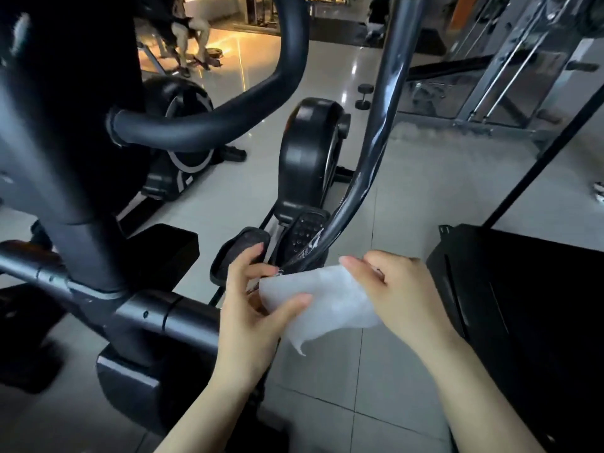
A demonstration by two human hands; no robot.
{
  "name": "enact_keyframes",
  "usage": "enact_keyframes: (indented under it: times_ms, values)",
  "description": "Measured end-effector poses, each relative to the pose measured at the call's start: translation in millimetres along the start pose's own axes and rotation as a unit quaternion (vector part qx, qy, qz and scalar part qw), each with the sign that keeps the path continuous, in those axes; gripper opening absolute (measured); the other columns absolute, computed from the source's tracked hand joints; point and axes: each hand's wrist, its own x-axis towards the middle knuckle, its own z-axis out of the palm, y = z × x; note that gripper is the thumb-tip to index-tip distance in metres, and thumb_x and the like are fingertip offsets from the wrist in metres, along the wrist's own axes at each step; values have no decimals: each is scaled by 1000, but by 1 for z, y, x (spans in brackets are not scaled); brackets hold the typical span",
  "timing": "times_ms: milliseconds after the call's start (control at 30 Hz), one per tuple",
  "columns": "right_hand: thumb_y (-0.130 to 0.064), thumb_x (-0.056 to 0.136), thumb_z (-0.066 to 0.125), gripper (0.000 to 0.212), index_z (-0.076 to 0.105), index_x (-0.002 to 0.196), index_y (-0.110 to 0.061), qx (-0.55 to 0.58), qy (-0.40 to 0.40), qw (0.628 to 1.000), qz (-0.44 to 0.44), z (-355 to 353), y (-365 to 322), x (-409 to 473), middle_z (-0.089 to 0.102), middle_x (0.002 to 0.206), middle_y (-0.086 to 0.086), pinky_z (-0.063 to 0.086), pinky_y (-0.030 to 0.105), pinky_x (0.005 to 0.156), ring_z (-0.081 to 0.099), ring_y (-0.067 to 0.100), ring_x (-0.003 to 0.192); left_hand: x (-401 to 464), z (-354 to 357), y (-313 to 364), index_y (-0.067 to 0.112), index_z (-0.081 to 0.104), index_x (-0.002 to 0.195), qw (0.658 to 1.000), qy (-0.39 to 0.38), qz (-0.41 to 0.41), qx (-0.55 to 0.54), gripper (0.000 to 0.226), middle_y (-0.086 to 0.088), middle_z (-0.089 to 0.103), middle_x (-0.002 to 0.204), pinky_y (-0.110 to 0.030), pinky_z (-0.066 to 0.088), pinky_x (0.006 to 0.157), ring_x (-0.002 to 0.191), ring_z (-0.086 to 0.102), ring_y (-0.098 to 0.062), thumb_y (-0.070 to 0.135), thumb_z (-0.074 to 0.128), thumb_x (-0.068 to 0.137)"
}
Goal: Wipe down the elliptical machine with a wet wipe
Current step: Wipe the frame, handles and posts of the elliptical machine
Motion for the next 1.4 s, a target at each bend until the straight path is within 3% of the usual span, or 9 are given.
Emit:
enact_keyframes:
  times_ms: [100, 233, 433, 600, 800, 1000, 1167, 1267, 1400]
  values:
    - [-54, 81, 58, 52, 30, 55, -19, -19, 0, 1000, 1, 1, -9, 8, 31, 49, 1, 17, 27, 45, 21, 18, 52, -9, 5, -1, 42, 62, 110, 988, -49, 102, 106, 55, 22, 53, 117, -7, 42, 70, 108, 55, 0, 42, 81, 59]
    - [-38, 83, 70, 42, 45, 67, -8, 91, 4, 995, 46, 6, -16, 9, 37, 53, -7, 29, 19, 50, 31, 11, 55, -8, -5, -4, 24, 75, 77, 982, -15, 132, 135, 12, 13, 66, 95, -4, 40, 72, 93, 63, 1, 22, 80, 67]
    - [-19, 84, 71, 13, 67, 72, -23, 114, -33, 989, 90, 3, -10, -2, 44, 54, -5, 30, 17, 50, 37, 7, 54, -5, -15, -11, 22, 75, 83, 985, -24, 123, 120, 19, 13, 65, 99, -4, 40, 78, 98, 61, 3, 9, 80, 70]
    - [-13, 83, 71, 27, 71, 105, -29, 408, -14, 876, 257, -15, -13, -5, 51, 69, 0, 47, 15, 52, 53, 8, 64, 5, -6, -10, 18, 77, 80, 979, -36, 153, 131, 10, 17, 65, 89, -3, 41, 71, 88, 61, 6, 14, 78, 72]
    - [4, 95, 49, 27, 71, 101, -9, 502, 35, 845, 182, -43, -22, 2, 70, 79, 0, 60, 35, 68, 68, 17, 84, 27, 26, 19, 39, 65, 77, 976, -92, 177, 86, 13, 19, 57, 104, -7, 40, 76, 98, 57, 2, 28, 69, 80]
    - [8, 83, 63, 28, 69, 79, -19, 336, 182, 922, 55, -85, -35, 43, 70, 71, -4, 55, 21, 58, 67, 13, 71, 73, 63, 74, 36, 62, 76, 983, -108, 145, 1, 24, 18, 66, 79, -24, 48, 75, 78, 62, -6, 18, 67, 91]
    - [-18, 86, 65, 6, 65, 85, -24, 121, 285, 938, -155, -115, -54, 128, 63, 76, -15, 55, 31, 69, 64, 7, 73, 122, 96, 110, 26, 65, 78, 984, -104, 120, -83, 15, 17, 65, 71, -32, 54, 78, 70, 60, -2, 18, 67, 91]
    - [-9, 89, 60, 10, 57, 99, -10, -42, 289, 916, -274, -106, -57, 175, 62, 78, -2, 47, 30, 67, 56, 12, 74, 148, 105, 115, 28, 63, 78, 989, -57, 127, -55, 14, 18, 65, 70, -31, 54, 77, 70, 60, -2, 23, 67, 91]
    - [11, 82, 56, 23, 51, 97, -6, -200, 284, 818, -459, -92, -31, 208, 60, 92, 12, 41, 30, 74, 43, 22, 86, 165, 100, 105, 28, 63, 86, 984, -26, 156, 86, 6, 17, 68, 83, -32, 51, 76, 77, 63, -2, 25, 64, 92]
